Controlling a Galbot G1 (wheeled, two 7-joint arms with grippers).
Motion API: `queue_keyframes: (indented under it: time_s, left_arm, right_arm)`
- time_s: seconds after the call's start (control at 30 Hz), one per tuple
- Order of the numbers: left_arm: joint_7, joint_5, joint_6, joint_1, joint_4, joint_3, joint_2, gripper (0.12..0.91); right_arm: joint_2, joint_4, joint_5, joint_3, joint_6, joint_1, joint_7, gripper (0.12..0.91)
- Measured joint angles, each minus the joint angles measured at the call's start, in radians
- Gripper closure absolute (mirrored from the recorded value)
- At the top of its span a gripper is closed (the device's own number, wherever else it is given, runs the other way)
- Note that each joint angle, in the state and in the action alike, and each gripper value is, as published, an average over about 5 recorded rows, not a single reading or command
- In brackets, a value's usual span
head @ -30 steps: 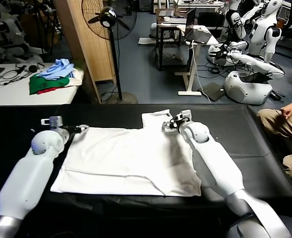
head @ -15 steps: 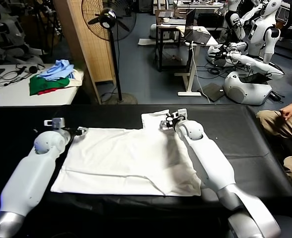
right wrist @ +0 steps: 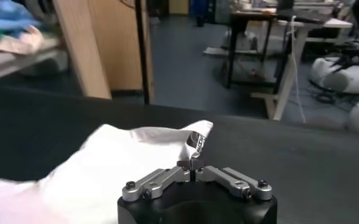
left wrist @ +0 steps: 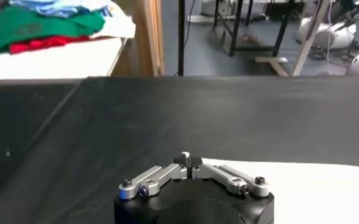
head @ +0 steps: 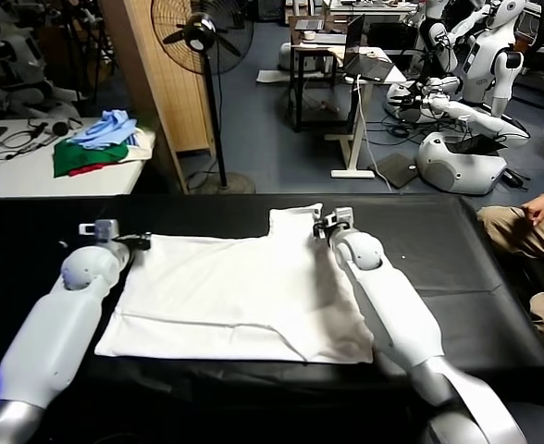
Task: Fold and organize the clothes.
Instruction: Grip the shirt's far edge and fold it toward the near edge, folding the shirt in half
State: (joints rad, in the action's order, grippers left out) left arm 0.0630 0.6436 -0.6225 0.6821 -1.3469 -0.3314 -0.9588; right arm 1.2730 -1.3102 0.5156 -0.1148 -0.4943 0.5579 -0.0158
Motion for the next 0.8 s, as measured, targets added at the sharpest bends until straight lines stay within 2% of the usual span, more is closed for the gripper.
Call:
queue_keyframes:
  time_s: [0.23, 0.53, 0.8]
  left_arm:
    - [0.005, 0.033, 0.002, 0.152, -0.200, -0.084, 0.058, 0.903]
    - [0.005, 0.023, 0.009, 0.386, -0.419, -0.210, 0.100, 0.903]
    - [0.017, -0.014, 0.000, 0.523, -0.533, -0.286, 0.102, 0.903]
  right_arm:
    - [-0.101, -0.229, 0.095, -0.041, -0.040, 0.126, -0.028, 0.903]
    - [-0.214, -0.474, 0.176, -0.082, -0.171, 0.277, -0.115, 0.903]
    - [-0.274, -0.610, 0.182, -0.115, -0.238, 0.397, -0.128, 0.903]
